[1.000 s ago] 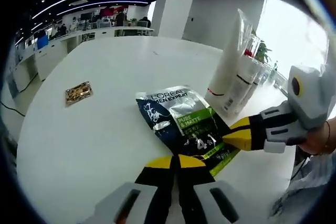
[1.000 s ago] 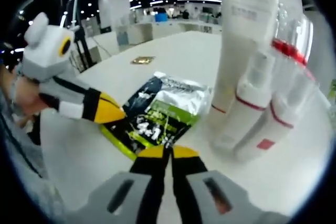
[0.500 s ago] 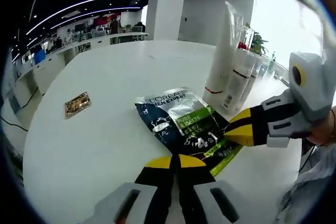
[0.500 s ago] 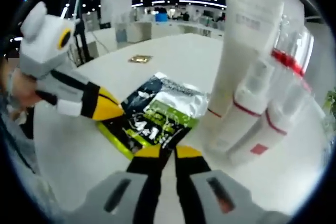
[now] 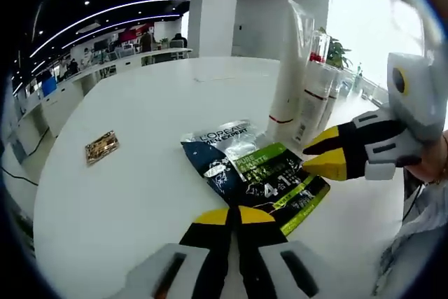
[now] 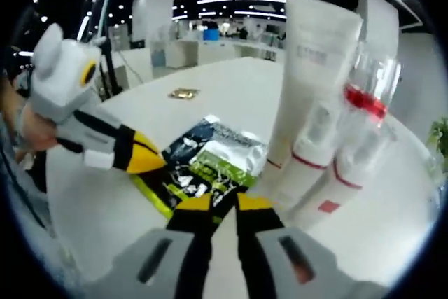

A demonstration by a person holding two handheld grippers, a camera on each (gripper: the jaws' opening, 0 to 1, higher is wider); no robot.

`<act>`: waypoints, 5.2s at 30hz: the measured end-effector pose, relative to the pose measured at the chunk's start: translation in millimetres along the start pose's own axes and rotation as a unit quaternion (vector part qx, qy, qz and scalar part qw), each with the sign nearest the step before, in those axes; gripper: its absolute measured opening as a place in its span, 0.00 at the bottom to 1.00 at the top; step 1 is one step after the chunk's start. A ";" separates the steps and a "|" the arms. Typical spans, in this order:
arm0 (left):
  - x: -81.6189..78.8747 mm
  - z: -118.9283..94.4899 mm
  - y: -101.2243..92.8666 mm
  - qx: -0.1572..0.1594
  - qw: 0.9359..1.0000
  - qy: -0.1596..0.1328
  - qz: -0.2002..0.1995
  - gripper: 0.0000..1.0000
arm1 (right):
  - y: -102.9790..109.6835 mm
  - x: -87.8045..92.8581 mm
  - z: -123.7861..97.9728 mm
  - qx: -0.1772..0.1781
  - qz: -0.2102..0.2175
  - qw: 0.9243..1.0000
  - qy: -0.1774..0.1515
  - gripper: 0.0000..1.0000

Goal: Arrange the skincare products in the storage area until every visible bottle or jar stands upright without overlapping.

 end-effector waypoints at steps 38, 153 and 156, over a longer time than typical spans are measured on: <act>-4.7 8.2 0.1 -0.050 0.999 -0.018 0.011 0.05 | -5.0 1.1 17.8 -0.013 -0.096 0.994 0.044 0.00; -125.4 107.9 162.5 -0.167 0.906 0.372 -0.112 0.53 | -6.2 9.2 -60.2 0.060 -0.004 0.998 -0.005 0.08; -123.5 104.7 159.4 -0.179 0.898 0.378 -0.137 0.53 | -7.0 8.2 -59.8 0.060 -0.005 0.998 -0.008 0.08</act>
Point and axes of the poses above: the point that each gripper's makers call its tool centre point, and the gripper's own axes: z roughly forward along the fingers, y roughly to its left, x roughly out of its underside, the point moved 8 cm from there along -z, roughly backward along the fingers, and after that the axes turned 14 degrees about -x, right-handed, at the moved point
